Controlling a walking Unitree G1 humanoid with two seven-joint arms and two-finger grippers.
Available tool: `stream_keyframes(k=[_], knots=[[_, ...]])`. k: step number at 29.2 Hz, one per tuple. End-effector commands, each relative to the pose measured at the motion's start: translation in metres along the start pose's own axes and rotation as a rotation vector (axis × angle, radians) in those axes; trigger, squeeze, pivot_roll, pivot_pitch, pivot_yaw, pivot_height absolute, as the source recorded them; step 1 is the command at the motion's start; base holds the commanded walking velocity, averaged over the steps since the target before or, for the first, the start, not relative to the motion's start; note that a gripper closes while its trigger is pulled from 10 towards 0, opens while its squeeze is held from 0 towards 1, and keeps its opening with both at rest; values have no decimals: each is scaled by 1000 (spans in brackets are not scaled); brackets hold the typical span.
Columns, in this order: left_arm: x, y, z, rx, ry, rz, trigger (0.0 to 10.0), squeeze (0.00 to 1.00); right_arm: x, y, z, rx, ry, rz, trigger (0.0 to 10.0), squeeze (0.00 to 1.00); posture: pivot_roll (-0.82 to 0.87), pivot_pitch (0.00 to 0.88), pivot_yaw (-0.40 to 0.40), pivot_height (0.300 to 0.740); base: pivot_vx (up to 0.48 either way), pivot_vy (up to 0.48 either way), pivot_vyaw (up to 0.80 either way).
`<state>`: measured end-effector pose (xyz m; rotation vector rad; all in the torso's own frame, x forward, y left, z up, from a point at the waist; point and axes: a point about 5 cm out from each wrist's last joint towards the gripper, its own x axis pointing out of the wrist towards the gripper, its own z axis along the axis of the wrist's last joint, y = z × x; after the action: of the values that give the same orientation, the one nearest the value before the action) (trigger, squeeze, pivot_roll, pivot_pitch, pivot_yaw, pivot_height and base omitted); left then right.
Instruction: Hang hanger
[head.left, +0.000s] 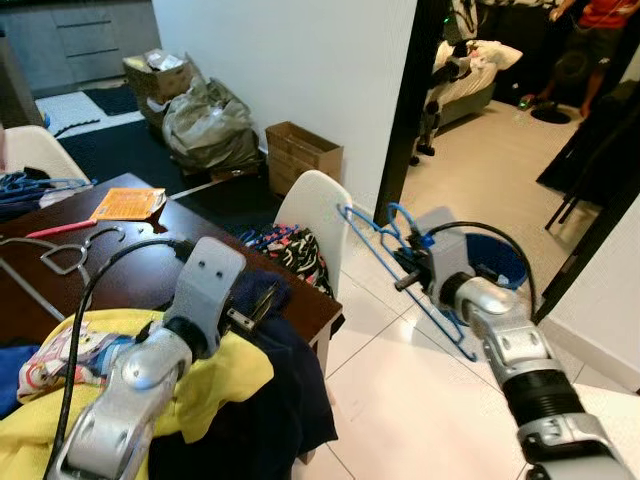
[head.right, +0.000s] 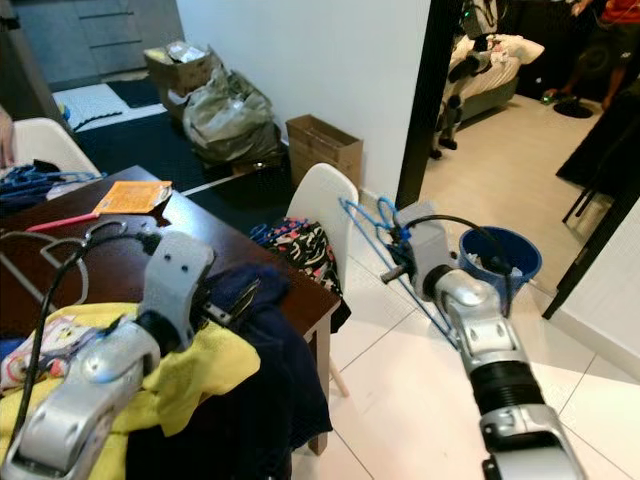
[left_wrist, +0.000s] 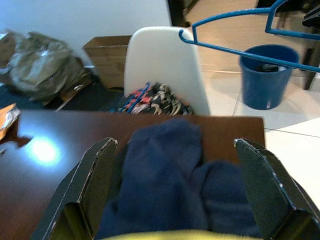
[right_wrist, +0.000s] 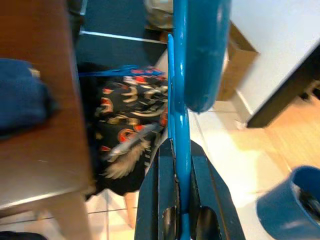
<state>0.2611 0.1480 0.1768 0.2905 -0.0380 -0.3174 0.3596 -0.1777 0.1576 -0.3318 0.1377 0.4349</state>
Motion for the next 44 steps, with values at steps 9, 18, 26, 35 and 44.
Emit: stream_keyframes(k=[9, 18, 26, 35, 44], knots=[[-5, 7, 1, 7, 13, 114, 10000, 0, 6, 19, 8, 0, -65, 68, 10000, 0, 42, 0, -46, 740, -283, 0, 0], [-7, 21, -5, -30, 61, 254, 10000, 0, 5, 29, 14, 12, -107, 125, 10000, 0, 40, 0, -43, 740, 0, -210, 356], [-3, 19, 0, -49, 12, 209, 10000, 0, 7, 28, 17, -6, -116, 87, 10000, 0, 38, 0, -48, 740, 0, -177, 395], [-2, -4, 7, 76, -58, -41, 10000, 0, 7, 28, 16, -3, -111, 75, 10000, 0, 33, 0, -49, 740, 0, 0, 0], [-3, -18, -21, 392, 15, -319, 10000, 0, 7, 24, 10, -7, -76, 24, 10000, 0, 25, 0, -49, 740, 0, 0, 0]])
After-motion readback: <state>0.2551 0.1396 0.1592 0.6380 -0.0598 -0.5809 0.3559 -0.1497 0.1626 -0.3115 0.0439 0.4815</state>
